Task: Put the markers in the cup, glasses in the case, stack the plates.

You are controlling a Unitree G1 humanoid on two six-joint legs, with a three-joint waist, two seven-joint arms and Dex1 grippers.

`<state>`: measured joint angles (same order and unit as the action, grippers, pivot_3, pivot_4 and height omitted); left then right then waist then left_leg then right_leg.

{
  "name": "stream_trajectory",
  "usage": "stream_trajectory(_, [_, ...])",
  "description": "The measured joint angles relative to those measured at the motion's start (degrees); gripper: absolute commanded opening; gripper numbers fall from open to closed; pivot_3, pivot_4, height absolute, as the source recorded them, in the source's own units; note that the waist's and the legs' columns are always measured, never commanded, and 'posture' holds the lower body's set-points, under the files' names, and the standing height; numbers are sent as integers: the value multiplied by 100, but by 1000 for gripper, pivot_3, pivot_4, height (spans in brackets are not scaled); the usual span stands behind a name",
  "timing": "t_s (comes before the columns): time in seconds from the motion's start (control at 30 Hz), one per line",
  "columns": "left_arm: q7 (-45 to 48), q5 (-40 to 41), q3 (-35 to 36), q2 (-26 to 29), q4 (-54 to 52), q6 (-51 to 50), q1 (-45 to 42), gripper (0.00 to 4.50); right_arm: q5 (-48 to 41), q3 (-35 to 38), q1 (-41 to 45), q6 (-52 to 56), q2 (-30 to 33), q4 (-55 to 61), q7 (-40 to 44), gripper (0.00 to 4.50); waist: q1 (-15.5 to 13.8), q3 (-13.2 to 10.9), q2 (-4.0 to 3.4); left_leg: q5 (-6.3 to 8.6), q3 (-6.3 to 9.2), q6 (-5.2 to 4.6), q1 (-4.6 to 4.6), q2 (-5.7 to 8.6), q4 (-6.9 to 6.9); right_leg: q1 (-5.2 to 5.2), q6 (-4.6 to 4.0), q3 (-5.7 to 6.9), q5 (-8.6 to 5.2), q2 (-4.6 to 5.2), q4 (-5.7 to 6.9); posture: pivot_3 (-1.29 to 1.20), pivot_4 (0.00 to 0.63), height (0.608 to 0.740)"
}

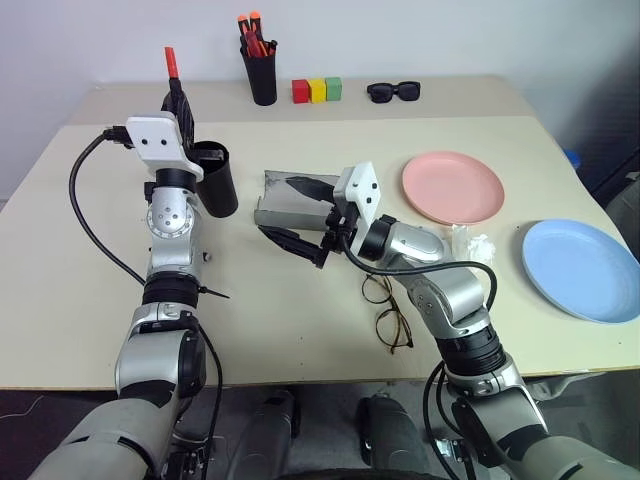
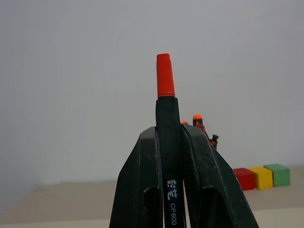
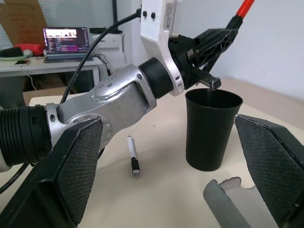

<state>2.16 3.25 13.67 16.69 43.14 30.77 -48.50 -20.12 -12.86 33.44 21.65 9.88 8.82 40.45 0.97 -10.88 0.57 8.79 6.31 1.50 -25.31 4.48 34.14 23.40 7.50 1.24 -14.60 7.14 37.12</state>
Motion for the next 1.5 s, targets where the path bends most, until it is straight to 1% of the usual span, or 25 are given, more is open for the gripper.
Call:
stream_trajectory(0.3, [-10, 2, -1, -54, 2, -1, 1, 30, 0, 0, 0, 0, -7, 0, -26, 4500, 1, 0, 0, 0, 1, 0, 0, 0, 0, 0, 0, 0, 0, 0, 0, 0, 150, 740])
stream_trajectory(0.37, [4, 22, 0, -76, 6, -2, 1, 1038, 0, 0, 0, 0, -7, 0, -30, 4500, 0, 0, 0, 0, 1, 0, 0, 0, 0, 0, 0, 0, 0, 0, 0, 0, 150, 740])
stream_trajectory(0.4, [5, 30, -1, -89, 14, -2, 1, 1409, 1, 0, 0, 0, -7, 0, -31, 4500, 0, 0, 0, 0, 1, 0, 0, 0, 0, 0, 0, 0, 0, 0, 0, 0, 150, 740])
stream_trajectory(0.5, [-27, 24, -2, -98, 77, -3, 1, 2917, 1, 0, 0, 0, -10, 0, -34, 4500, 1, 0, 0, 0, 1, 0, 0, 0, 0, 0, 0, 0, 0, -1, 0, 0, 150, 740])
stream_trajectory(0.6, [-77, 23, -4, -99, 99, -4, 1, 4334, 2, 0, 0, 0, -10, 0, -36, 4500, 1, 0, 0, 0, 1, 0, 0, 0, 0, 0, 0, 0, 0, -1, 0, 0, 150, 740])
stream_trajectory(0.87, [-161, 86, 12, -108, 17, -134, 8, 4334, 6, -1, 0, -1, -11, -1, -37, 4500, 2, 0, 0, 0, 1, 0, 0, 0, 0, 0, 0, 0, 0, -1, 0, 0, 150, 740])
stream_trajectory(1.0, [-650, 267, 273, -96, -856, -873, 141, 4334, 23, 9, 0, -4, 40, -2, -37, 4500, 23, 0, 0, 0, 11, 0, 0, -5, 0, 1, 0, 0, 0, -2, 1, 0, 150, 740])
stream_trajectory(1.1, [-1396, 407, 704, -30, -2220, -2215, 476, 4334, 28, 52, 5, -28, 181, -19, 14, 4500, 41, 0, 0, 0, 16, 0, 2, -8, -1, 2, 0, -3, 0, -5, 2, 0, 150, 740])
stream_trajectory(1.17, [-1964, 507, 1027, -47, -3235, -3406, 796, 4334, 28, 169, 10, -71, 370, -84, 93, 4500, 34, 0, 0, 0, 18, 0, 1, -10, 0, 1, 0, -5, 0, -5, 3, 0, 150, 740])
stream_trajectory(1.27, [-2631, 630, 1353, -239, -4642, -5212, 1203, 4334, 27, 372, 27, -119, 614, -275, 231, 4500, -17, 1, 4, 0, 19, 1, 1, -9, 5, -4, 0, -2, 0, -8, 3, 0, 150, 740])
stream_trajectory(1.33, [-3090, 766, 1513, -632, -5602, -6726, 1288, 4334, 16, 389, 82, -127, 754, -405, 477, 4500, -49, 1, 7, 0, 19, 1, 0, -8, 13, -13, 1, -2, -1, -9, 0, 0, 150, 740])
stream_trajectory(1.4, [-3455, 849, 1545, -1107, -6324, -8057, 1295, 4334, -18, 366, 154, -126, 953, -464, 829, 4500, -54, 0, 11, 0, 22, 1, 0, -5, 20, -24, 2, -2, -1, -14, -4, 0, 150, 740])
stream_trajectory(1.5, [-3771, 828, 1531, -1701, -6965, -9723, 1230, 4334, -54, 378, 279, -126, 1180, -579, 1226, 4500, -22, -1, 14, 1, 23, 1, 1, -8, 19, -23, 1, -2, -1, -24, -2, 0, 150, 740])
